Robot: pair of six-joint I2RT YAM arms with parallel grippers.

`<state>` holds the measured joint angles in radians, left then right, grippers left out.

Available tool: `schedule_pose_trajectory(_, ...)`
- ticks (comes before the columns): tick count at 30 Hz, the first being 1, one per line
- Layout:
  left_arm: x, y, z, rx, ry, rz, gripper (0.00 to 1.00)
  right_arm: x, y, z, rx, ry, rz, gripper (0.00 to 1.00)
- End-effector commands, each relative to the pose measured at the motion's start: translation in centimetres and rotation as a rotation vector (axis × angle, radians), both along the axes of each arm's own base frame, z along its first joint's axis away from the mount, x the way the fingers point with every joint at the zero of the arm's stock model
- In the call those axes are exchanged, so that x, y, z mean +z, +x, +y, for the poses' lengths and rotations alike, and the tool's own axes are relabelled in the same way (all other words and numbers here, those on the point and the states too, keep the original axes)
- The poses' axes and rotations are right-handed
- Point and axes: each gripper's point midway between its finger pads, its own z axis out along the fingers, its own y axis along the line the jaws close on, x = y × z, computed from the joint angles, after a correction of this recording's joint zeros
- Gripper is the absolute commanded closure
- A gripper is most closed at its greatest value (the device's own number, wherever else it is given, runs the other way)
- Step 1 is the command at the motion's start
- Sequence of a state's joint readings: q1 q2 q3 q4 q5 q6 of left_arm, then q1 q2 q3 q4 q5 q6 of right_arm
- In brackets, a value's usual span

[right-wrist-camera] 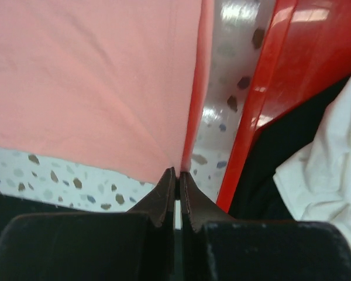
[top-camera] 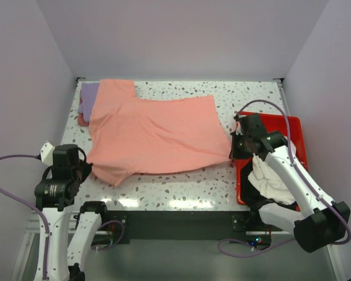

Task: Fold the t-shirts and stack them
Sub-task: Flatten the tshirt out

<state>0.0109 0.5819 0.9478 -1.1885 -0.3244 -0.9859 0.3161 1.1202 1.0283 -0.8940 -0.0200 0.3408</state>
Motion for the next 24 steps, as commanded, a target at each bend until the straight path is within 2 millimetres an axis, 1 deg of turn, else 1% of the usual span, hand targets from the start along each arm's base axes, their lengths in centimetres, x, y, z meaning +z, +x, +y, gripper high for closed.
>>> schedule_pose_trajectory(1,1.3,-3.0,0.3,0.042,-0.003,-0.028,1.0,-1.4,-5.5,-0.2,0.042,-0.062,0.179,1.0)
schedule_pose_trajectory(3,1.1,-3.4,-0.4,0.015,-0.035,-0.055,1.0,-1.4,-6.5,-0.4,0.045,-0.067,0.189,1.0)
schedule_pose_trajectory(4,0.4,-3.7,-0.5,0.016,-0.041,-0.057,1.0,-1.7,-7.0,-0.5,0.041,-0.064,0.2,1.0)
schedule_pose_trajectory(6,-0.3,-3.9,-0.6,0.012,-0.047,-0.05,1.0,-1.5,-7.9,-0.4,0.042,-0.039,0.209,1.0)
schedule_pose_trajectory(7,-0.9,-4.0,-0.7,0.011,-0.053,-0.036,1.0,-1.9,-8.4,-0.4,0.045,-0.032,0.223,1.0)
schedule_pose_trajectory(9,-1.2,-4.0,-1.0,0.011,-0.075,-0.037,1.0,-2.4,-8.9,-0.2,0.045,-0.021,0.24,1.0)
schedule_pose_trajectory(10,-1.0,-4.0,-1.1,0.011,-0.078,-0.042,1.0,-3.0,-9.4,-0.4,0.041,-0.024,0.262,1.0)
schedule_pose_trajectory(12,-0.7,-4.1,-1.0,0.004,-0.071,-0.056,1.0,-3.2,-9.9,-0.3,0.038,-0.013,0.27,1.0)
schedule_pose_trajectory(16,0.7,-4.4,-0.9,0.014,-0.071,-0.124,1.0,-4.1,-11.0,-1.1,0.031,-0.042,0.303,1.0)
schedule_pose_trajectory(19,0.7,-4.4,-0.4,0.041,-0.056,-0.132,1.0,-4.7,-10.6,-0.8,0.043,-0.043,0.314,0.99)
schedule_pose_trajectory(22,-0.2,-4.2,-0.2,0.044,-0.045,-0.085,1.0,-4.5,-8.6,0.1,0.054,-0.02,0.256,0.99)
schedule_pose_trajectory(24,-0.6,-3.9,-0.1,0.051,-0.038,-0.063,1.0,-4.2,-7.6,0.1,0.051,-0.035,0.232,0.99)
